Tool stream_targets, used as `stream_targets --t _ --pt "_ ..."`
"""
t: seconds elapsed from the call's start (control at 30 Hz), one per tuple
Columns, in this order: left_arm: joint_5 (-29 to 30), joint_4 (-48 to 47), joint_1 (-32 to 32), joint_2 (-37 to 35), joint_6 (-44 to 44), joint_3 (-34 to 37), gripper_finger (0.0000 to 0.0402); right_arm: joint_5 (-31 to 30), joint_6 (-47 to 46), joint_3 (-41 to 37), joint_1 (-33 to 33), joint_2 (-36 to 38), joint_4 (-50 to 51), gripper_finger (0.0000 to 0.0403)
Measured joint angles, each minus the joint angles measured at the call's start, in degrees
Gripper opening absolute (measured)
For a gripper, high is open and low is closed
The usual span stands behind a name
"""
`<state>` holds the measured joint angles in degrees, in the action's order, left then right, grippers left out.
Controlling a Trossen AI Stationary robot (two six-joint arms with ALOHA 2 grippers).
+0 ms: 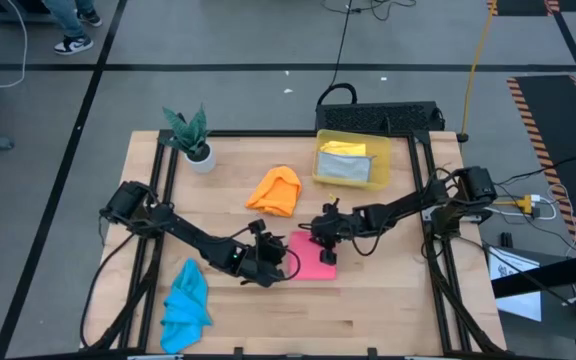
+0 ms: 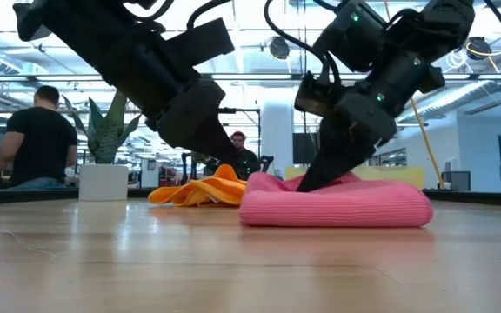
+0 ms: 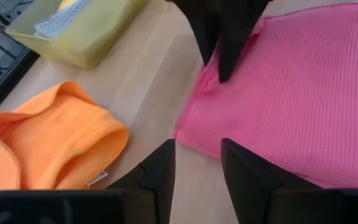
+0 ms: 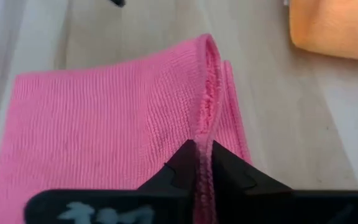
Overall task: Fold microfiber towels
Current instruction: Fold the pink kitchen towel
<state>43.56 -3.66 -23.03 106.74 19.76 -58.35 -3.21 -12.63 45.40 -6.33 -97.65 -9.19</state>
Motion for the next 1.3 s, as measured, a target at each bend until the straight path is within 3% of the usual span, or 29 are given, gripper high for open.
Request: stream_targets --t 0.27,0.57,0.67,1.13,1.3 --pt "-0.1 1.6 0.0 0.0 -0.1 0.0 0.0131 0.2 2.8 -1.5 -0.1 0.0 -9.4 0.0097" --pt "-2.2 8.1 0.4 2.2 -3.1 0.0 0.0131 0.1 2.1 -1.6 0.0 0.0 -4.8 0.0138" --pt "-4.4 9.8 1.1 3.3 -4.4 0.0 0.0131 -1.0 0.5 -1.6 0.0 0.8 -1.7 0.0141" --pt "-9.4 14.0 5.5 9.5 -4.2 0.0 0.0131 -16.5 -5.4 -1.6 -1.6 10.6 20.5 0.0128" --pt "-9.6 14.9 5.3 9.6 -4.7 0.0 0.0131 -16.2 -4.1 -1.7 -3.7 12.3 18.0 0.0128"
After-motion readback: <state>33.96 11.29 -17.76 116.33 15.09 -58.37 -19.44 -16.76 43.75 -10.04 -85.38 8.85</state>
